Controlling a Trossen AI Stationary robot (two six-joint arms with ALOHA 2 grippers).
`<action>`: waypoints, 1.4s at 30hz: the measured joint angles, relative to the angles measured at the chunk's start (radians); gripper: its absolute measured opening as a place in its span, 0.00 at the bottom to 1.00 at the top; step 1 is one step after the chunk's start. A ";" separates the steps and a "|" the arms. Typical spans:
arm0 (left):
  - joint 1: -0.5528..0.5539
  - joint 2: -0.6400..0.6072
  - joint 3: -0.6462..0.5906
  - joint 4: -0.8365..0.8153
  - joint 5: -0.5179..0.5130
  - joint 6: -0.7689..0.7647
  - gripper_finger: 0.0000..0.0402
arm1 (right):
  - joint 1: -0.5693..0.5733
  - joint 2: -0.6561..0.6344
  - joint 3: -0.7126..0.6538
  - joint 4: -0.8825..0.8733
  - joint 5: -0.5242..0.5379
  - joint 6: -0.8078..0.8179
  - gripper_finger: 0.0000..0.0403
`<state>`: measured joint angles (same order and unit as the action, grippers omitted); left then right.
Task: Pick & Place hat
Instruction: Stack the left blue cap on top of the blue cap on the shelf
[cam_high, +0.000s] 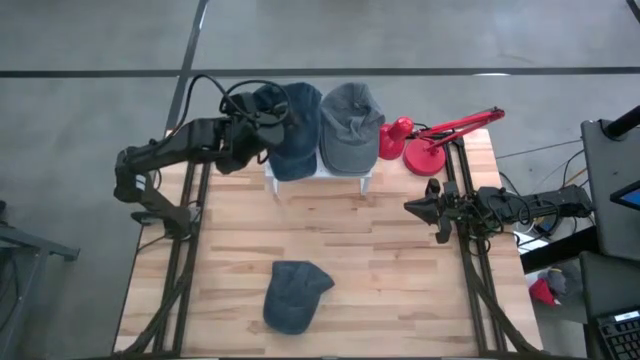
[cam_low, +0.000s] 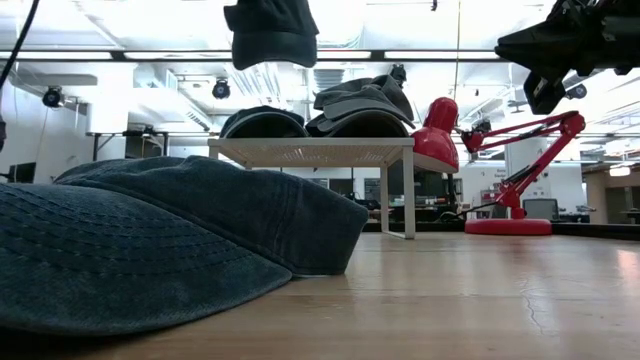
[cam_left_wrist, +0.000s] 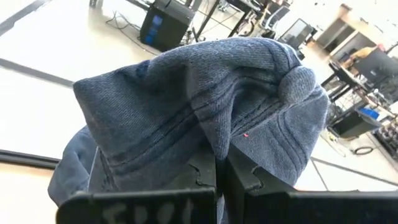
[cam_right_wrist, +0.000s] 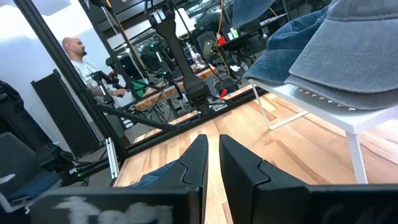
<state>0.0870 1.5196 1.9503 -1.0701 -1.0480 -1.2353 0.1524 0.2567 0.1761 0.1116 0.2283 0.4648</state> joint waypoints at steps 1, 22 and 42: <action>0.005 0.000 -0.006 0.001 0.003 -0.012 0.00 | 0.000 0.000 0.000 0.000 0.000 0.000 0.10; 0.168 0.001 -0.130 -0.028 0.225 -0.150 0.00 | 0.000 0.000 0.000 0.000 0.000 0.000 0.10; 0.237 0.001 -0.205 -0.014 0.340 -0.192 0.00 | 0.000 0.000 0.000 -0.002 0.002 -0.001 0.10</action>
<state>0.3242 1.5206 1.7451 -1.0839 -0.7079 -1.4273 0.1526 0.2569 0.1761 0.1098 0.2302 0.4639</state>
